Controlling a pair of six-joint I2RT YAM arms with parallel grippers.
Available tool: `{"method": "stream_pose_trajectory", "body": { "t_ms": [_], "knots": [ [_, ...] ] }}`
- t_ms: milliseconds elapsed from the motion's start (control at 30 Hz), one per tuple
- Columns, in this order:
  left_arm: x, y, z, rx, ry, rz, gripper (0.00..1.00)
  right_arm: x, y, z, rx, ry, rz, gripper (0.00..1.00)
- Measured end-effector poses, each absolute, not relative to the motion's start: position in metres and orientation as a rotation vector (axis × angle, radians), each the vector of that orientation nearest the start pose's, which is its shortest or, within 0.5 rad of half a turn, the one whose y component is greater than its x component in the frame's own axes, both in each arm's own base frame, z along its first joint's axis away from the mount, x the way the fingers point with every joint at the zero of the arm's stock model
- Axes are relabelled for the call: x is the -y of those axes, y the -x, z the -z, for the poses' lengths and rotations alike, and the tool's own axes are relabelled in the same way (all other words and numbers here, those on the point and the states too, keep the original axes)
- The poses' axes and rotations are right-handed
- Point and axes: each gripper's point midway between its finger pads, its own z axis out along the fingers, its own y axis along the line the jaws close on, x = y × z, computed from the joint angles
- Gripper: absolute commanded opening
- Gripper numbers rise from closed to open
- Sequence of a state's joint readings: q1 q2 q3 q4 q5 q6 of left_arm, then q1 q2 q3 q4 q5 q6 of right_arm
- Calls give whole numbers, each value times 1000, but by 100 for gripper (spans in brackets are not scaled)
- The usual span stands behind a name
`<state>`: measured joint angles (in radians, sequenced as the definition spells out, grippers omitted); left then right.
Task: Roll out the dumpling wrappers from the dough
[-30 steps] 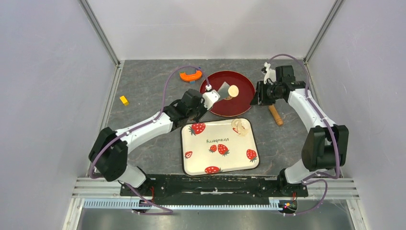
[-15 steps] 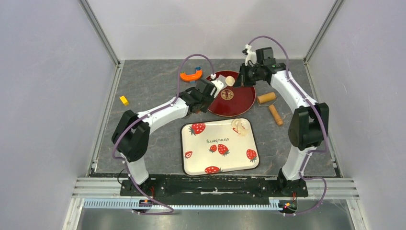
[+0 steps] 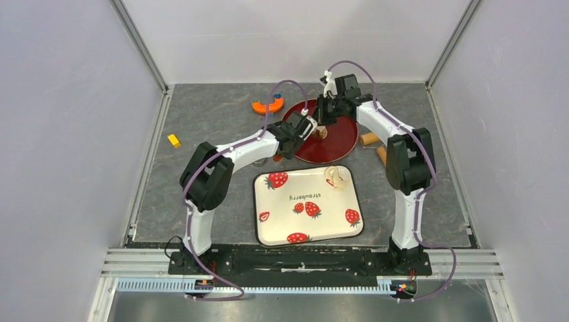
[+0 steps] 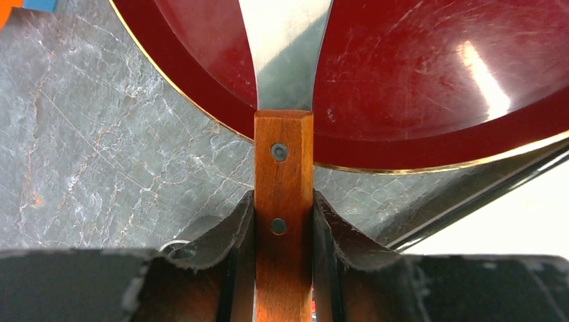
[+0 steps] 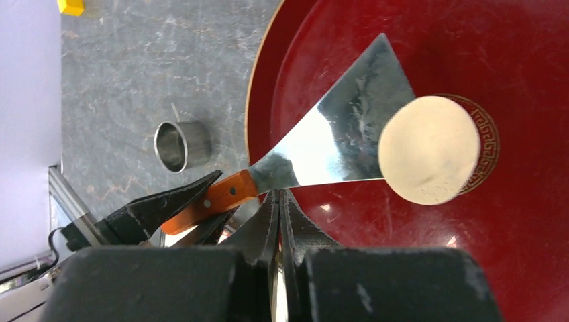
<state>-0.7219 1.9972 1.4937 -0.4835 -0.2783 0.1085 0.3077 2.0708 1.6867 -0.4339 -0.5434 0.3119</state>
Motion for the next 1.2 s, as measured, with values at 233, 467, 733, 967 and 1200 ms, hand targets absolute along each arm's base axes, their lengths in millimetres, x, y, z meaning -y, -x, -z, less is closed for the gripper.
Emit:
{"method": "stream_pose_trajectory", "body": {
  "t_ms": [233,467,733,967,1200],
  "knots": [
    [265,-391,-47,-2384,-926,-161,2,-249,-479,-92,-2456,205,-846,0],
    [267,-391,-45,-2389,-932,-161,2,-243,-484,-65,-2499,175,-759,0],
    [272,-393,-49,-2386,-936,-147,2,-232,-490,-56,-2503,162,-637,0],
    [276,-392,-46,-2396,-957,-155,2,-227,-492,-47,-2517,157,-599,0],
    [277,-391,-36,-2433,-993,-196,2,-227,-489,-31,-2550,156,-573,0]
  ]
}}
